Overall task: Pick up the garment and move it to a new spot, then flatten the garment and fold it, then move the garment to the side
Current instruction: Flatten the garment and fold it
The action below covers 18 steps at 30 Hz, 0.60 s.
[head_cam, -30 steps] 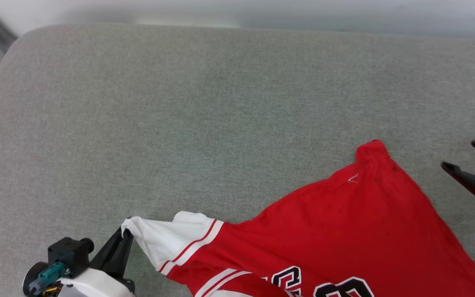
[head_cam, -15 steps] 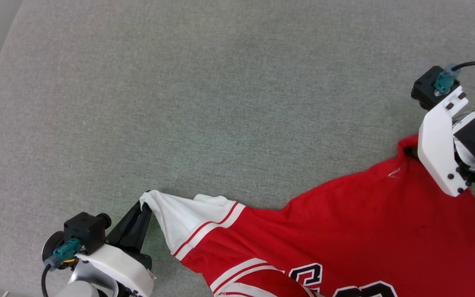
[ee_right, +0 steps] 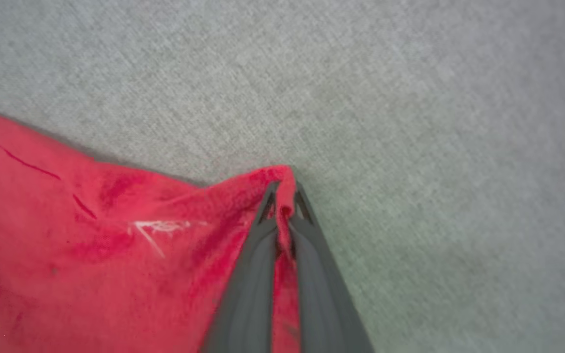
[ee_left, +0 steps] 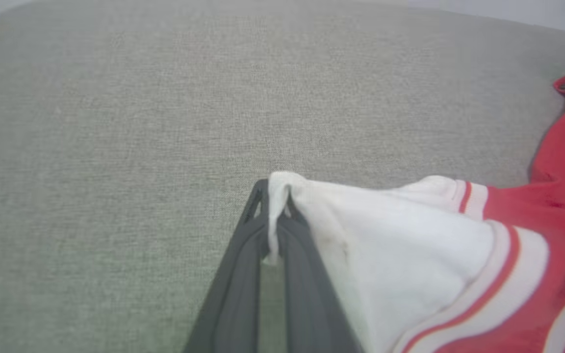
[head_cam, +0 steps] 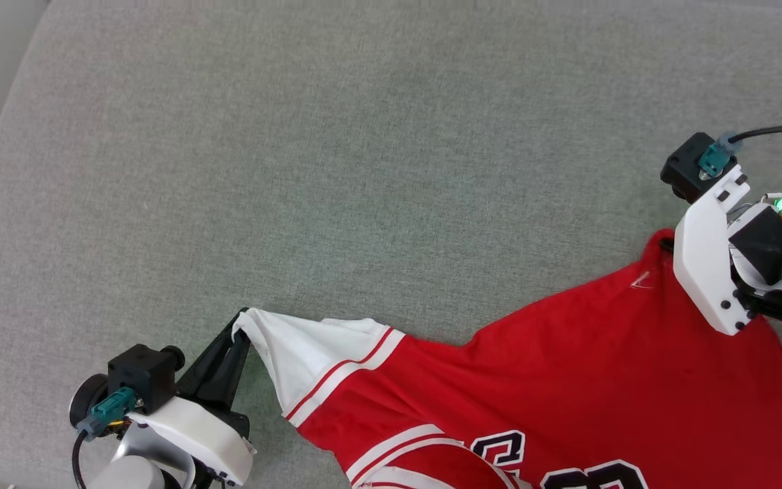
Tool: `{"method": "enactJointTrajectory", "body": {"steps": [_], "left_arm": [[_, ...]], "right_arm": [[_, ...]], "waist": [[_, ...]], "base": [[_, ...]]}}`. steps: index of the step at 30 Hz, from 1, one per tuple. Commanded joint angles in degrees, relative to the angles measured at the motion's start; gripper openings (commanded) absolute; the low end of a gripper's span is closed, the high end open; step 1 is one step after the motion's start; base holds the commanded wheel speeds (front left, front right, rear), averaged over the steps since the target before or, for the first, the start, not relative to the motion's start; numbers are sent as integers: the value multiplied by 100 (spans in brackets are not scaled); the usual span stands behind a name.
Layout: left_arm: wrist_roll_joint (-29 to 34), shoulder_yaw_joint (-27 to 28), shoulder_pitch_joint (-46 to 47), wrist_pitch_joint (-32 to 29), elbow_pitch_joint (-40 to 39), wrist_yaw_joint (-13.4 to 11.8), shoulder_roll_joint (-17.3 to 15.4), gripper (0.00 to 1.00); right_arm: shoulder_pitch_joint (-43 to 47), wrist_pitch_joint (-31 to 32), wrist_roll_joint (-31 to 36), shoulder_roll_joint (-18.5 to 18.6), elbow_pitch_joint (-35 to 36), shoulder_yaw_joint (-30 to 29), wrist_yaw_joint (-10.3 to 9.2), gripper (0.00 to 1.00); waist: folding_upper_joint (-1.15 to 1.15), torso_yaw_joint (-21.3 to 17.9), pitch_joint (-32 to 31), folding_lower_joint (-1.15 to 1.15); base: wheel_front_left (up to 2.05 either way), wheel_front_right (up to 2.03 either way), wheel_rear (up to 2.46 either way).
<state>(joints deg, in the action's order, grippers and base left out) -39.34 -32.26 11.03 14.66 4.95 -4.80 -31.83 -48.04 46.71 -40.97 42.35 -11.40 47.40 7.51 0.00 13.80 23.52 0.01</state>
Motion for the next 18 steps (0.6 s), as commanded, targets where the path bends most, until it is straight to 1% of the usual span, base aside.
{"method": "enactJointTrajectory", "body": {"steps": [1,2,3,5,11,15,18], "left_arm": [[58,55,7,26,-31,-30,-40,0],[103,56,-7,27,-43,-34,-77,0],[247,60,60,33,-105,-70,-184,0],[320,77,160,24,-193,-76,-256,0],[428,173,546,-178,-513,-54,-495,0],[532,316,1074,-405,-796,-71,-665,0],[579,460,1660,-563,-924,4,-737,0]], "right_arm": [[6,-188,-49,40,-82,46,-5,0],[-9,-343,-79,37,-60,51,-4,0],[-23,-823,-162,46,-32,3,-4,0],[-34,-1143,-193,56,6,-48,-4,0],[-19,-1729,-323,175,205,-257,-5,0],[-200,-2035,-267,172,355,-577,-4,0],[-342,-2162,-146,107,417,-855,-4,0]], "waist": [[0,-112,-223,-1],[0,-147,-321,-1],[0,-241,-602,-1],[0,-320,-783,-1],[0,-545,-1156,-1],[0,-686,-1205,-1],[0,-785,-1144,-1]], "base": [[0,0,0],[0,0,0],[0,0,0],[0,0,0],[0,0,0],[0,0,0],[0,0,0]]}}
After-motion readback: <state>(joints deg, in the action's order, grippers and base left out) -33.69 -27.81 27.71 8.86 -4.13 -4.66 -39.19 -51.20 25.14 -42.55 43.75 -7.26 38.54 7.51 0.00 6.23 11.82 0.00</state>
